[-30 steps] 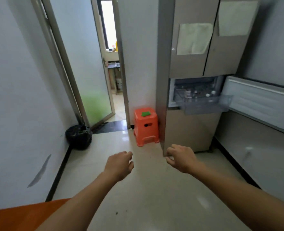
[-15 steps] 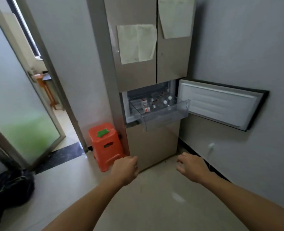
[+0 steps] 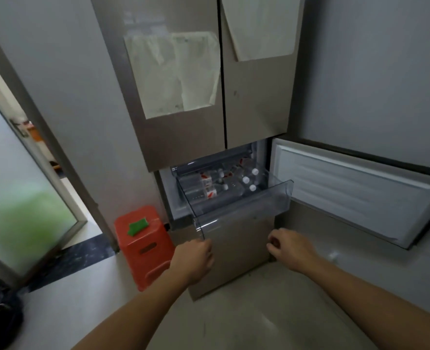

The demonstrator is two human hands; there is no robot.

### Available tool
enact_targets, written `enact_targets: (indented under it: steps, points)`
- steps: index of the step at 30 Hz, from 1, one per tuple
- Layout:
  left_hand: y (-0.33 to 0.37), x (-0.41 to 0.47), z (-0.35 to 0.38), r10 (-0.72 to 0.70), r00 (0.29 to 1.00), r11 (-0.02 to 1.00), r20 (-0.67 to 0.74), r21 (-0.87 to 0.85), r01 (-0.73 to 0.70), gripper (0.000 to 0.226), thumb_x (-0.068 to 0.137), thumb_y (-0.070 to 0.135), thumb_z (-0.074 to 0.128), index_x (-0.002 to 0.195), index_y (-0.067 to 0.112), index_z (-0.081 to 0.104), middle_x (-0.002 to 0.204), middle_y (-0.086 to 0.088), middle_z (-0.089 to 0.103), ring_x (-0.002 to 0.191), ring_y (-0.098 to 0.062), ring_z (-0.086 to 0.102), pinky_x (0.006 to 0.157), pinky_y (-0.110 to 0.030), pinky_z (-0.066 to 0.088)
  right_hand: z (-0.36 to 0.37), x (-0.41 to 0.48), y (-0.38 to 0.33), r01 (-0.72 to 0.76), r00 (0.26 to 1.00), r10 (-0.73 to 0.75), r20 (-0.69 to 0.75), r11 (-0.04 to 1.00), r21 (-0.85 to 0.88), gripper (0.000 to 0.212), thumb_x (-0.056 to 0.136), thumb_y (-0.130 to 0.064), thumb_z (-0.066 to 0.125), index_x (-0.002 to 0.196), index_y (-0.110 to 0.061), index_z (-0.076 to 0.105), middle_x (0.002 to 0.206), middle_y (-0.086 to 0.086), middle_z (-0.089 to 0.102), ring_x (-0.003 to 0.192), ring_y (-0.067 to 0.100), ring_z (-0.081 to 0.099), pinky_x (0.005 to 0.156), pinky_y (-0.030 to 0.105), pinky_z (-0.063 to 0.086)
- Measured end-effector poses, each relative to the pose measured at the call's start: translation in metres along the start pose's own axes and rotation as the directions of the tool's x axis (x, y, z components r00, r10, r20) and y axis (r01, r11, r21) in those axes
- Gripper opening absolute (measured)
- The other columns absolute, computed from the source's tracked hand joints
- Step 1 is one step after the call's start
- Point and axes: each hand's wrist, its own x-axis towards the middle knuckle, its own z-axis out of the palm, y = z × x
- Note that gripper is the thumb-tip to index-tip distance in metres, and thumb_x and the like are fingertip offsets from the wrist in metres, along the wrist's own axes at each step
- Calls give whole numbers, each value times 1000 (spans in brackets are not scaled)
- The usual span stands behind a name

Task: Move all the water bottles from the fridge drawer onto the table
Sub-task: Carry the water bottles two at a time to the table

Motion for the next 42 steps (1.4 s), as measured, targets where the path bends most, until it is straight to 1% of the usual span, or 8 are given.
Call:
enact_targets:
  steps: [10, 14, 23, 28, 32, 36, 39, 42]
  points:
    - [-36, 158, 24, 24, 998, 997, -58, -75, -29, 18, 88, 37, 48, 95, 22, 53, 101, -2, 64, 89, -24, 62, 65, -32, 38, 4, 162, 30, 28, 999, -26, -32, 998, 58, 23, 86, -40, 57, 102, -24, 63, 90, -5, 65, 80, 14, 60, 63, 27, 40]
    - [-46, 224, 35, 24, 999, 989, -45, -143, -30, 16, 89, 35, 49, 92, 20, 53, 97, -3, 64, 84, -23, 61, 63, -30, 37, -7, 233, 51, -25, 1000, 26, -11, 997, 72, 26, 86, -38, 59, 105, -21, 65, 93, 0, 67, 83, 18, 61, 67, 29, 45]
    - [-59, 334, 59, 20, 987, 992, 159, -126, 0, 20, 90, 32, 49, 100, 18, 56, 107, -8, 63, 92, -28, 62, 74, -36, 49, 28, 342, 87, -218, 969, 181, 171, 948, 233, 20, 86, -35, 62, 89, -17, 69, 88, 6, 69, 86, 26, 64, 71, 30, 47]
    - [-66, 385, 70, -59, 975, 997, 213, -34, 68, 29, 90, 30, 51, 113, 12, 55, 116, -15, 60, 99, -33, 60, 79, -39, 50, 58, 395, 109, -340, 907, 246, 340, 907, 249, 29, 89, -40, 58, 95, -15, 68, 103, 11, 69, 97, 31, 62, 79, 30, 45]
    - [-69, 432, 93, -116, 975, 993, 188, 15, 115, 51, 85, 27, 56, 132, 14, 43, 129, -15, 51, 111, -34, 52, 89, -37, 43, 80, 418, 128, -321, 876, 182, 446, 910, 260, 24, 88, -39, 55, 84, -16, 61, 101, 13, 67, 95, 32, 62, 83, 34, 49]
    - [-69, 477, 118, -182, 960, 973, 214, 178, 145, 64, 86, 23, 51, 146, 17, 29, 153, -17, 24, 133, -39, 32, 107, -43, 35, 94, 430, 145, -331, 865, 151, 478, 888, 318, 25, 85, -37, 57, 67, -20, 51, 81, 6, 61, 83, 29, 61, 68, 29, 42]
    - [-70, 492, 128, -230, 959, 953, 166, 235, 189, 59, 92, 17, 42, 149, 16, 24, 157, -13, 17, 142, -38, 19, 114, -46, 25, 102, 435, 149, -298, 862, 120, 492, 906, 302, 24, 82, -42, 58, 75, -19, 59, 82, 3, 64, 77, 26, 60, 64, 30, 44]
    - [-67, 496, 134, -231, 968, 949, 97, 243, 202, 44, 100, 23, 33, 144, 19, 35, 156, -9, 26, 141, -32, 24, 113, -39, 22, 112, 441, 152, -294, 846, 90, 525, 901, 320, 28, 83, -46, 58, 73, -19, 59, 78, 1, 63, 73, 23, 60, 65, 31, 48]
